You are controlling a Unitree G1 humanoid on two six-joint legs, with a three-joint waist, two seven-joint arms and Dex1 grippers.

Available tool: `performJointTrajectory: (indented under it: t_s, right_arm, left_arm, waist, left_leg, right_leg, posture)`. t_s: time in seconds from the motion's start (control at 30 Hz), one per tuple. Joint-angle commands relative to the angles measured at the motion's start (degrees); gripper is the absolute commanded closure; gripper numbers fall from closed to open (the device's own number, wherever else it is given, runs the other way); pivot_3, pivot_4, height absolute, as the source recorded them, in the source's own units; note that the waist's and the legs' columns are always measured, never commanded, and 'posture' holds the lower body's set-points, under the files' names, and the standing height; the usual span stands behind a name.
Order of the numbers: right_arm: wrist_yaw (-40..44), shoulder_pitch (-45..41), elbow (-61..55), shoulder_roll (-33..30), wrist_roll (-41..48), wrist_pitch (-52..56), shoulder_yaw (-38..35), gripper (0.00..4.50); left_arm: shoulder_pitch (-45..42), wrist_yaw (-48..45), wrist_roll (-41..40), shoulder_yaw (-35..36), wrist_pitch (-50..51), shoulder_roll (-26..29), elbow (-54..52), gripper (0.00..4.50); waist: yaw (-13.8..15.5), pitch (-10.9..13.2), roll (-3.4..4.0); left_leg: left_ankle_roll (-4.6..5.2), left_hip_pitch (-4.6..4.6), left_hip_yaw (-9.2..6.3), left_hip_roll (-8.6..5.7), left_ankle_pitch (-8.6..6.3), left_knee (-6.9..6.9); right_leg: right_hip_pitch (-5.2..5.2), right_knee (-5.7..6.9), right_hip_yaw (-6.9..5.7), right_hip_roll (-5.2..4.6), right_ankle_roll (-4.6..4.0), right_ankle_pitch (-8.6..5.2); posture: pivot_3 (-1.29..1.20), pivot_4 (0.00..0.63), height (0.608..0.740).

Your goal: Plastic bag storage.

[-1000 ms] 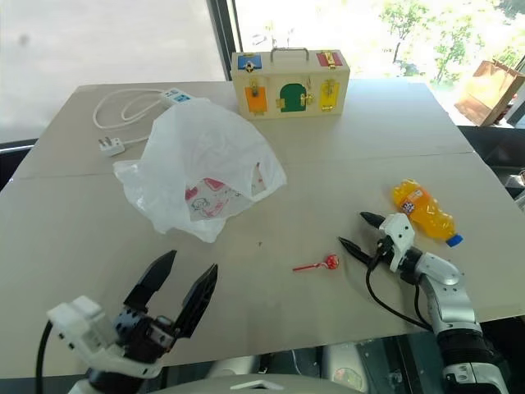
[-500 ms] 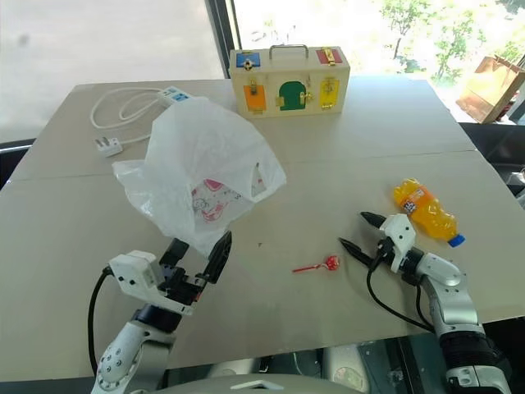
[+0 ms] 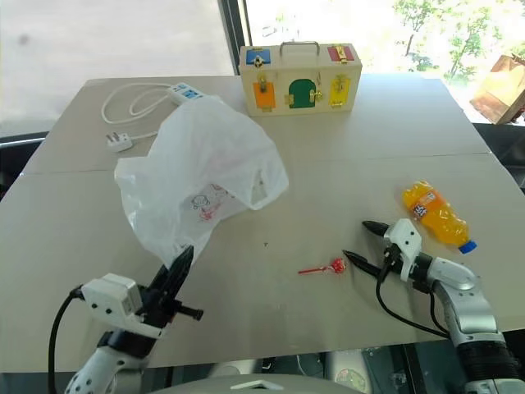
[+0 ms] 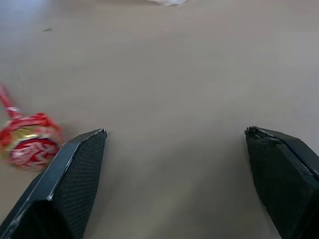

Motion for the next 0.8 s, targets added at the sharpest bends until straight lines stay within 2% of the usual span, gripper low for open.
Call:
performJointTrajectory:
  t_s: [0.03, 0.2, 0.4, 0.53, 0.73, 0.77, 0.8]
  right_arm:
    - [2.9, 1.1, -3.5, -1.6, 2.1, 5.7, 1.9, 0.0]
    - [6.7, 0.9, -2.2, -5.3, 1.3, 5.2, 1.0, 0.0]
    - [12.8, 2.1, -1.1, -11.7, -2.8, -0.8, 3.3, 0.0]
    - [13.0, 2.7, -5.9, -10.2, -2.9, -2.2, 5.8, 0.0]
    - [7.5, -0.5, -8.3, -2.7, -3.1, -0.2, 9.1, 0.0]
    - [7.3, -0.6, -8.0, -2.5, -3.5, -0.5, 9.3, 0.55]
    - [6.6, -1.0, -7.8, -2.0, -3.5, -0.2, 9.3, 0.78]
  left_arm:
    - [0.7, -0.9, 0.2, 1.4, -2.9, 0.1, 0.1, 4.43]
    - [1.0, -0.6, -0.1, 3.1, -3.1, 0.0, 0.5, 4.43]
    - [0.3, -0.5, -0.9, 3.6, -1.8, 0.0, 0.0, 4.43]
    - [0.1, -0.5, -1.5, 3.3, -1.2, -0.2, -0.5, 4.43]
    - [1.0, -0.7, -1.3, 1.7, -0.7, 0.0, -1.9, 4.43]
    - [1.1, -0.6, -1.3, 1.7, -0.6, 0.1, -2.0, 4.5]
    - [1.0, -0.7, -1.4, 1.9, -0.4, 0.3, -2.2, 4.5]
  waist:
    - [0.0, 0.0, 0.01]
    - [-0.1, 0.1, 0.04]
    - [0.2, 0.1, 0.04]
    - [0.1, 0.1, 0.04]
    - [-0.3, 0.2, 0.04]
    - [-0.2, 0.2, 0.03]
    - [-0.1, 0.3, 0.04]
  left_leg:
    - [0.0, 0.0, 0.0, 0.0, 0.0, 0.0]
    - [0.07, -0.03, 0.01, 0.0, 0.01, -0.01]
    - [0.31, -0.11, 0.0, -0.05, 0.11, 0.03]
    - [0.31, -0.11, -0.02, -0.01, 0.11, 0.02]
    - [0.3, -0.07, 0.01, 0.07, 0.1, 0.02]
    - [0.3, -0.07, 0.04, 0.05, 0.1, 0.04]
    - [0.3, -0.09, 0.04, 0.04, 0.1, 0.08]
  right_leg:
    - [0.0, 0.0, -0.02, 0.01, 0.0, -0.01]
    - [0.0, -0.06, -0.06, 0.02, 0.02, 0.0]
    - [0.01, -0.16, -0.14, -0.02, 0.04, 0.02]
    - [0.01, -0.15, -0.15, 0.03, 0.09, 0.06]
    - [0.0, -0.13, -0.1, 0.08, 0.17, 0.1]
    - [0.0, -0.12, -0.08, 0.06, 0.08, 0.04]
    - [0.0, -0.12, -0.08, 0.05, 0.06, 0.03]
  posture:
    - [0.0, 0.15, 0.739]
    - [0.0, 0.15, 0.739]
    - [0.0, 0.15, 0.739]
    - [0.0, 0.15, 0.739]
    - [0.0, 0.15, 0.739]
    - [0.0, 0.15, 0.739]
    - [0.0, 0.15, 0.739]
